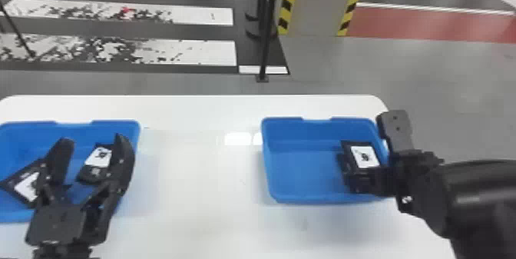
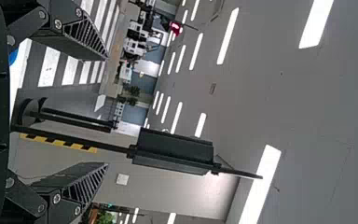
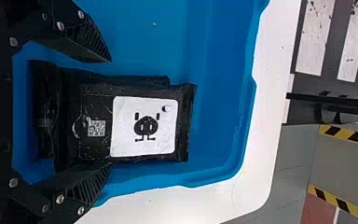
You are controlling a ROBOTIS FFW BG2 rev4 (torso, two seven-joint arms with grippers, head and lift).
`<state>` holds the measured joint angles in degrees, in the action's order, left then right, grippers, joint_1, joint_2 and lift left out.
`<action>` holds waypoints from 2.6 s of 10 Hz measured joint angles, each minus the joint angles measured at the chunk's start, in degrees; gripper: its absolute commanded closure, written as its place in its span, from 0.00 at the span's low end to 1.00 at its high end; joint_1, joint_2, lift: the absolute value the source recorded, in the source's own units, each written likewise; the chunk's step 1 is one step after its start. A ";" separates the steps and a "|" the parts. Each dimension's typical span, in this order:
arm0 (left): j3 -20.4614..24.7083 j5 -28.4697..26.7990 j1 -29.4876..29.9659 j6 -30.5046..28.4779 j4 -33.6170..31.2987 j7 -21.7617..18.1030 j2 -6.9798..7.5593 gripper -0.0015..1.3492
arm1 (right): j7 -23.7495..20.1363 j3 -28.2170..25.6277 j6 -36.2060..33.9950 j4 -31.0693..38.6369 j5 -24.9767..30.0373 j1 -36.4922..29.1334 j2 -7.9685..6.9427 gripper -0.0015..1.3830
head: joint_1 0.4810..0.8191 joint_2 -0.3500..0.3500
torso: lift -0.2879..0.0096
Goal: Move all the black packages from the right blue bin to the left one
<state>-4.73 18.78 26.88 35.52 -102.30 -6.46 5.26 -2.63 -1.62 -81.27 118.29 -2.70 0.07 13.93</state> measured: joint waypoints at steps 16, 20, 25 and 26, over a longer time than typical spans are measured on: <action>-8.94 6.70 -1.20 -12.03 -5.45 -0.03 2.31 0.20 | -18.43 20.28 41.44 -4.27 -27.77 0.24 3.83 0.82 | 0.63 0.75 | 0.45; -8.08 5.90 -1.07 -15.86 -5.49 -0.31 2.21 0.21 | -18.02 28.54 40.28 -3.42 -32.60 2.43 5.01 0.82 | 0.63 0.88 | 0.45; -5.40 4.44 -0.18 -20.61 -7.72 -0.98 1.96 0.90 | -18.01 30.53 40.05 -3.45 -33.66 2.67 5.32 0.82 | 0.63 0.93 | 0.45; -4.33 3.86 0.26 -22.35 -8.69 -0.94 1.77 0.90 | -18.02 30.53 40.43 -3.77 -33.69 2.67 5.30 0.82 | 0.63 0.94 | 0.45</action>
<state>-9.06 22.64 27.14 13.17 -111.00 -7.40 7.04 -20.65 28.91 -40.84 114.52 -36.39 2.74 19.23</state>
